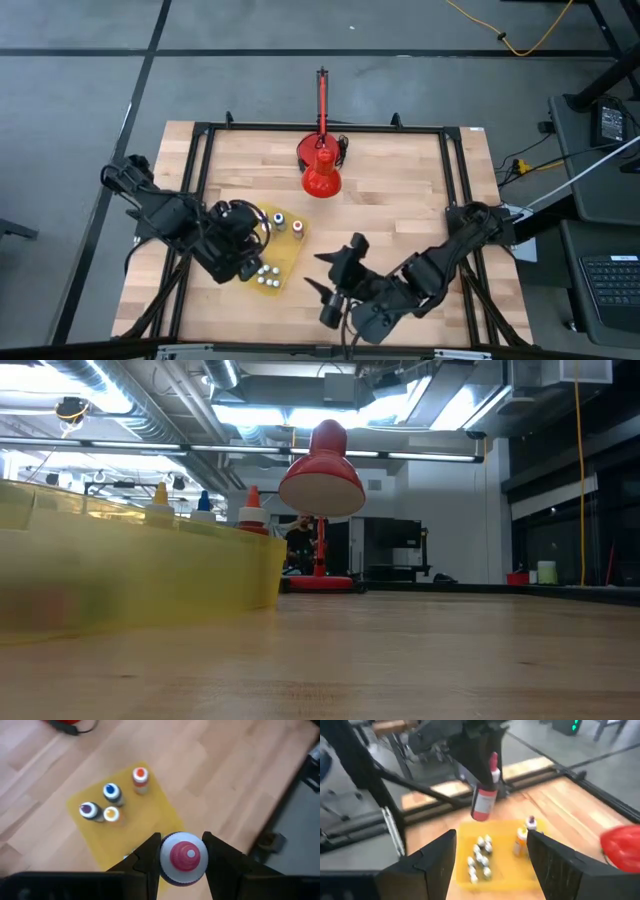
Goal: Pick & Place food coloring
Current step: Put the large pink food coloring bottle into the yellow bin
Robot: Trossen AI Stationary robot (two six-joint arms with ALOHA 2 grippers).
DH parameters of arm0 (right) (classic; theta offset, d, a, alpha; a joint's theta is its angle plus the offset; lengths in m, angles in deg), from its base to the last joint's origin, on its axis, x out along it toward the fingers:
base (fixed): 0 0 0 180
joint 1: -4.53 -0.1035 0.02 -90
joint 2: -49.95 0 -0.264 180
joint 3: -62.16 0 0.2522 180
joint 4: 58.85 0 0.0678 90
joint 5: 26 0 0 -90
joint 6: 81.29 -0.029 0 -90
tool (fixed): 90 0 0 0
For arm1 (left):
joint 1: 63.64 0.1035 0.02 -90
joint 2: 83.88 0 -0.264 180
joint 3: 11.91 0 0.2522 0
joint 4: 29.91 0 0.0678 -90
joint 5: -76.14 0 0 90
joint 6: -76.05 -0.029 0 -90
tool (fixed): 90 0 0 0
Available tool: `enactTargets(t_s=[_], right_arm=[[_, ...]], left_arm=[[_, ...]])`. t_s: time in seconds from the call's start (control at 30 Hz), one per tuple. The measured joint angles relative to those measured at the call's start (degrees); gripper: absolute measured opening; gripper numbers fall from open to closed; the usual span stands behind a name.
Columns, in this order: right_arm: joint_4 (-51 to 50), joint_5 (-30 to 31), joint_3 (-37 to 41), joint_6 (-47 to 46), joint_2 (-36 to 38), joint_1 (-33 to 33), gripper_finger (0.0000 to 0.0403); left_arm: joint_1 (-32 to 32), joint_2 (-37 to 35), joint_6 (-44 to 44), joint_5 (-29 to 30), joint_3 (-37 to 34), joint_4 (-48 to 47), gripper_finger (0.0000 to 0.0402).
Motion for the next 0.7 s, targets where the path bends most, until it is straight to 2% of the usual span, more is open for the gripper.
enactTargets(t_s=[0.17,0.37,0.7], right_arm=[[-11.06,-0.36,0.00,-5.29,0.21,-1.66,0.0244],[-22.46,0.31,0.00,-11.97,0.20,-3.43,0.0244],[-25.04,1.88,0.00,-13.64,0.16,-6.15,0.0244]], left_arm=[[1.30,0.04,5.16,3.00,-6.36,4.42,0.0114],[3.68,0.00,9.20,3.61,-15.79,12.94,0.0114],[5.57,0.00,16.01,8.41,-28.79,23.23,0.0114]])
